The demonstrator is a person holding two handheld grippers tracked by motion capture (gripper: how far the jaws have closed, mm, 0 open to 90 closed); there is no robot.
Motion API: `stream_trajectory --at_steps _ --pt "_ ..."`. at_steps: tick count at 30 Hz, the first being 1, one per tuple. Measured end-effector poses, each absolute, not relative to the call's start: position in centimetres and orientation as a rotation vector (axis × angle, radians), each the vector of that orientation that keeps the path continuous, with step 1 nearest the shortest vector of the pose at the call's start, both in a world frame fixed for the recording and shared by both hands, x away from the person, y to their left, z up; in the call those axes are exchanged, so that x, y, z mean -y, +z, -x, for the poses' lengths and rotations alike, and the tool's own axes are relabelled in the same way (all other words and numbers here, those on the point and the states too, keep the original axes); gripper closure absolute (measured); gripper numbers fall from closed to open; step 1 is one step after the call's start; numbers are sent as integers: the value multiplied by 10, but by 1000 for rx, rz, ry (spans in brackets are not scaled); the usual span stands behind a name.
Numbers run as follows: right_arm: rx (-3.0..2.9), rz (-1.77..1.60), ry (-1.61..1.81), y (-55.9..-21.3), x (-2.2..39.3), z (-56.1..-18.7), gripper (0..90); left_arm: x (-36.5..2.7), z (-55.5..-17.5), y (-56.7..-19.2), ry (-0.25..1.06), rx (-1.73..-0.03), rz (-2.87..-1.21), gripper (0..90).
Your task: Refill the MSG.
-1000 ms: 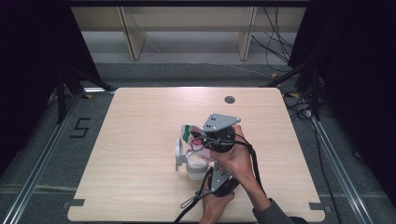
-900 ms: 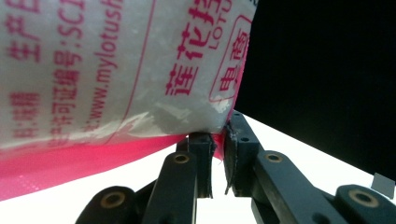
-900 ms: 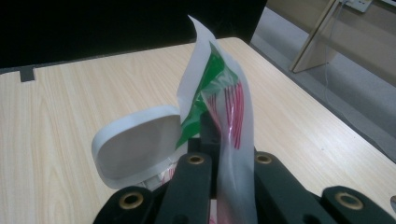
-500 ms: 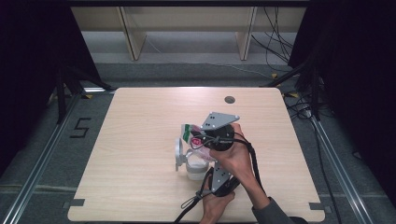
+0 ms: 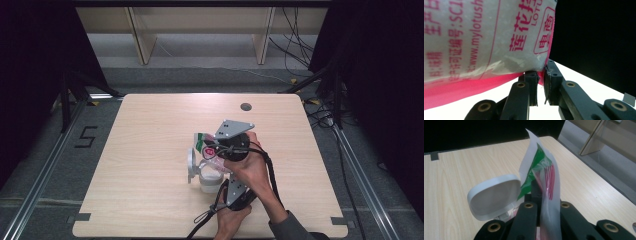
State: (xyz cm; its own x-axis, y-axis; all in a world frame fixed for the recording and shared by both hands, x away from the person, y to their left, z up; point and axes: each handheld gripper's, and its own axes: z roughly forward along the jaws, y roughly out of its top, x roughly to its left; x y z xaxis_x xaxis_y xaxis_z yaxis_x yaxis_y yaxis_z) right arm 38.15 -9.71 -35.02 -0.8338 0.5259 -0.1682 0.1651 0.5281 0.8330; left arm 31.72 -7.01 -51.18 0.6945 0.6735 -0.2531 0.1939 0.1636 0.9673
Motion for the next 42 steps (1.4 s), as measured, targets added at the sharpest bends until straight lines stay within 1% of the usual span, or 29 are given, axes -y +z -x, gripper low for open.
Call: stream_trajectory --at_steps 5,6,12,25,42 --pt "-2374 -562 1233 -349 97 -382 900 70 -317 -511 400 -781 -1392 818" --pt "-2370 -557 1234 -349 97 -382 900 60 -319 -511 464 -742 -1534 818" --pt "-2374 -560 1223 -349 95 -381 900 62 -319 -510 440 -746 -1506 818" --pt "-2381 -567 1209 -348 94 -381 900 62 -318 -510 465 -740 -1511 817" --pt "-2382 -579 1214 -348 94 -381 900 62 -318 -510 463 -737 -1511 818"
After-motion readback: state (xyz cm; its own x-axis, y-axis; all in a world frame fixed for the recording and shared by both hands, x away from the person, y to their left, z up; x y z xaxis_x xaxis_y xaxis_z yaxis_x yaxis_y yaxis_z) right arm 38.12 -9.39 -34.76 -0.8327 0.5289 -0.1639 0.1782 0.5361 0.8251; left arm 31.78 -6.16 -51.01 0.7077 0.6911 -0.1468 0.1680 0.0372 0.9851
